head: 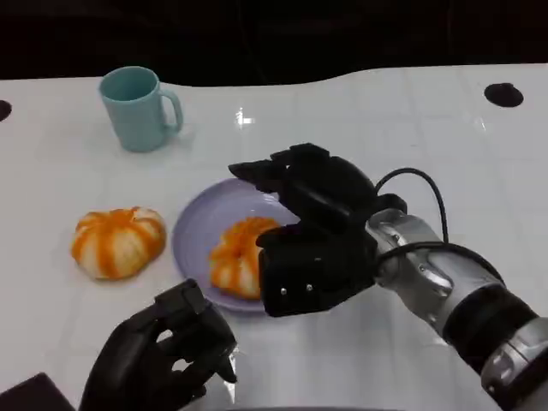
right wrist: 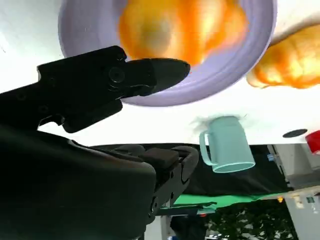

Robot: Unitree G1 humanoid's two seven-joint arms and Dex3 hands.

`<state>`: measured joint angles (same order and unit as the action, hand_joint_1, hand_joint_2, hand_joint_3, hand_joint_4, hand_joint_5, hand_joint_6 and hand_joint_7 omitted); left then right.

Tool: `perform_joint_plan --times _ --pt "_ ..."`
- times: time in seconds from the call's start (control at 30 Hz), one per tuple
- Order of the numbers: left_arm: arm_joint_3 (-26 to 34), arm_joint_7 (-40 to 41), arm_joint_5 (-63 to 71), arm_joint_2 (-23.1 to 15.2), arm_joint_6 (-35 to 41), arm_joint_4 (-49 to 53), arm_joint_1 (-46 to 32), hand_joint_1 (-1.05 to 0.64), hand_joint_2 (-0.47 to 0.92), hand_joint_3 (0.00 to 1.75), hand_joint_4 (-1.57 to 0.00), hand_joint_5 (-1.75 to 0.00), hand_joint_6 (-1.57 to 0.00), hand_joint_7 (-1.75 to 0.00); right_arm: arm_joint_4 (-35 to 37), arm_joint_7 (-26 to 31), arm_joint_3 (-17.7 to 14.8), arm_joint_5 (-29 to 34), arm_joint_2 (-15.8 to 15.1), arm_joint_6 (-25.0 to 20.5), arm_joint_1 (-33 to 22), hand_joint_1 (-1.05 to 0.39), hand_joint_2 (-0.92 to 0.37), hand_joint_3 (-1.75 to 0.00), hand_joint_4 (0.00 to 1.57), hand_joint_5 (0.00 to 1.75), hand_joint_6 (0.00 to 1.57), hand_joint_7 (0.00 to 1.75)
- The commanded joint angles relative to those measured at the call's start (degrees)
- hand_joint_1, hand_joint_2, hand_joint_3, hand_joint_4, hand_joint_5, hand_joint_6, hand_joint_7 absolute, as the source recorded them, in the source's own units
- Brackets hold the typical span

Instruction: Grasp the bread from the table and place it into the plate.

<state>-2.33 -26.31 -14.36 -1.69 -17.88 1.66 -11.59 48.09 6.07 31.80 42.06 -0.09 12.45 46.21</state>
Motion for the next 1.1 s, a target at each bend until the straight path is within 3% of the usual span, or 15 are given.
perform_joint_plan --times 0.03,0.43,0.77,0.9,1.0,1.07,1.1 --pt "0.60 0.49 0.17 -0.54 -1.10 0.43 -0.13 -0.54 0.92 0.34 -0.63 -1.75 -0.57 -1.53 -5.87 -2.98 -0.77 -1.44 -2.34 -0.93 -2.81 -0.71 -0.92 -0.28 0.00 0.40 0.24 0.00" --pt "0.68 0.29 -0.39 -0.33 -1.31 0.94 0.04 -0.54 0.92 0.34 -0.63 -1.75 -0.57 -1.54 -24.46 -7.23 -4.17 -5.53 -8.97 1.10 -13.64 -0.66 -0.92 -0.25 0.00 0.52 0.26 0.01" --pt "0.75 0.36 -0.45 -0.78 -0.45 0.70 0.15 -0.54 0.92 0.35 -0.62 -1.75 -0.55 -1.55 -36.56 -7.03 -8.50 -8.12 -14.07 4.34 -23.84 -0.59 -0.92 -0.17 0.05 0.65 0.33 0.04" --pt "0.84 0.52 -0.38 -0.75 -0.32 0.72 0.17 -0.55 0.92 0.34 -0.62 -1.75 -0.54 -1.55 -39.22 -5.50 -10.84 -9.66 -15.19 6.88 -27.32 -0.51 -0.92 -0.12 0.20 0.73 0.46 0.10" --pt "0.88 0.58 -0.40 -0.71 -0.13 0.75 0.30 -0.55 0.92 0.34 -0.62 -1.75 -0.54 -1.55 -40.00 -2.90 -13.00 -10.53 -15.47 9.80 -29.98 -0.41 -0.88 -0.07 0.56 0.85 0.72 0.22" --pt "0.94 0.53 -0.24 -0.79 -0.31 0.96 0.41 -0.55 0.92 0.34 -0.61 -1.75 -0.55 -1.55 -40.18 -1.32 -14.27 -11.15 -15.51 11.88 -31.66 -0.34 -0.87 -0.06 0.70 0.92 0.84 0.28" --pt "0.98 0.40 -0.28 -0.82 -0.42 1.16 0.52 -0.56 0.92 0.34 -0.61 -1.75 -0.55 -1.56 -40.39 -1.03 -14.82 -11.61 -15.49 12.48 -32.39 -0.30 -0.86 -0.08 0.74 1.06 0.89 0.35"
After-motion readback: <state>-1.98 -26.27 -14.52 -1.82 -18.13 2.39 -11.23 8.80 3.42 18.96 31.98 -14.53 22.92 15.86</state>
